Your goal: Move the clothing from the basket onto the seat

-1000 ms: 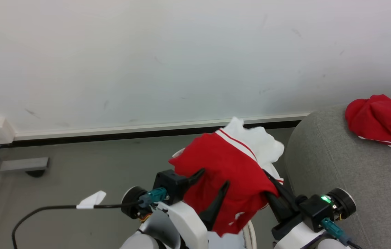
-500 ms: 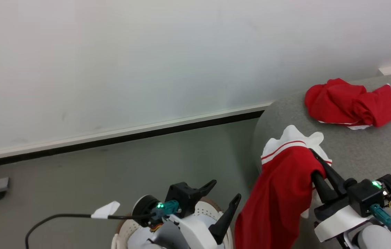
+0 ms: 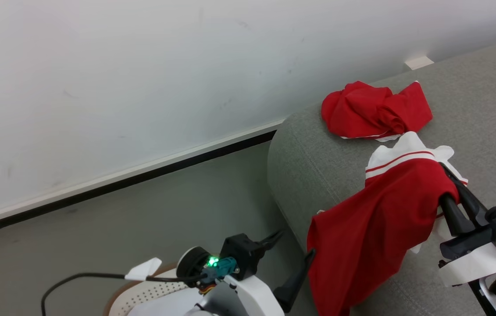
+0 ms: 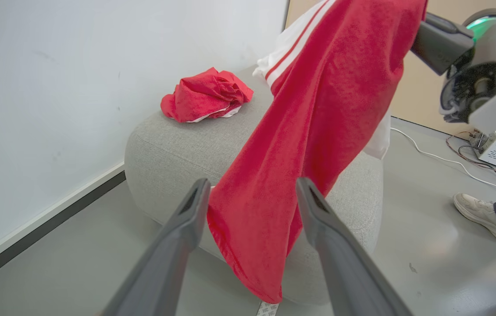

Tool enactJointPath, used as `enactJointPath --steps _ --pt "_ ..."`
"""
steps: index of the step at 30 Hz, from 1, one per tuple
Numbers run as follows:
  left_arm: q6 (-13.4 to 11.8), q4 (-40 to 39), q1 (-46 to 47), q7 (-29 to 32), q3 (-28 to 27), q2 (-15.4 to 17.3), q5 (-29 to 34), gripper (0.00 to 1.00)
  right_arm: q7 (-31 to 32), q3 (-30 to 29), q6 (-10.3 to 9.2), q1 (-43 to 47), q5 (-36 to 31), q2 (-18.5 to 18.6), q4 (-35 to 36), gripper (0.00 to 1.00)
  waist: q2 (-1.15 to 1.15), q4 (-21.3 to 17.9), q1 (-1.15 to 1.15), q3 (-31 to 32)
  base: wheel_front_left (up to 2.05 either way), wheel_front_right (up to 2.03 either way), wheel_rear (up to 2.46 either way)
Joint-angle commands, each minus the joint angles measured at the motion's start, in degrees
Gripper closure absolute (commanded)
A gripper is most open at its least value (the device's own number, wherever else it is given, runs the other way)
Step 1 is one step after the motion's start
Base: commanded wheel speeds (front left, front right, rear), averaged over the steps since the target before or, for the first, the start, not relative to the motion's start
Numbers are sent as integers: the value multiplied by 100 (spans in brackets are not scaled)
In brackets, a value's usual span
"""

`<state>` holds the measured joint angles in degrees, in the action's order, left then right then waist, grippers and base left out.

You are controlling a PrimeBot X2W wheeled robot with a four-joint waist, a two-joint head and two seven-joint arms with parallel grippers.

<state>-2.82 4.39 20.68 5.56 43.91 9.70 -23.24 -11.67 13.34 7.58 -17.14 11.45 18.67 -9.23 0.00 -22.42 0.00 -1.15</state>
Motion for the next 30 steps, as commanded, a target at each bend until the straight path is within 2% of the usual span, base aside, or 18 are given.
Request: enactJointPath --steps 1,7,14,21,27,30 --pt "1 4 36 -29 -2 1 1 0 -8 -47 -16 82 55 75 38 100 0 -68 0 -31 0 0 0" --pt "-2 -52 152 21 28 23 47 0 57 -250 -16 64 143 78 251 100 0 -142 0 -207 0 0 0" --pt "128 -259 751 277 42 164 267 0 77 -721 -16 -499 220 -25 519 100 0 115 0 -1159 0 0 0" --pt "373 -401 1501 433 70 248 492 0 189 -1324 -16 -1895 51 -61 515 100 0 436 0 -2261 0 0 0" --pt "525 -427 1988 450 26 271 578 0 594 -2122 -16 -3552 133 179 143 100 0 621 0 -2915 0 0 0" --pt "528 -424 2081 401 17 227 548 0 850 -2558 -16 -4311 29 426 -224 100 0 708 0 -3139 0 0 0"
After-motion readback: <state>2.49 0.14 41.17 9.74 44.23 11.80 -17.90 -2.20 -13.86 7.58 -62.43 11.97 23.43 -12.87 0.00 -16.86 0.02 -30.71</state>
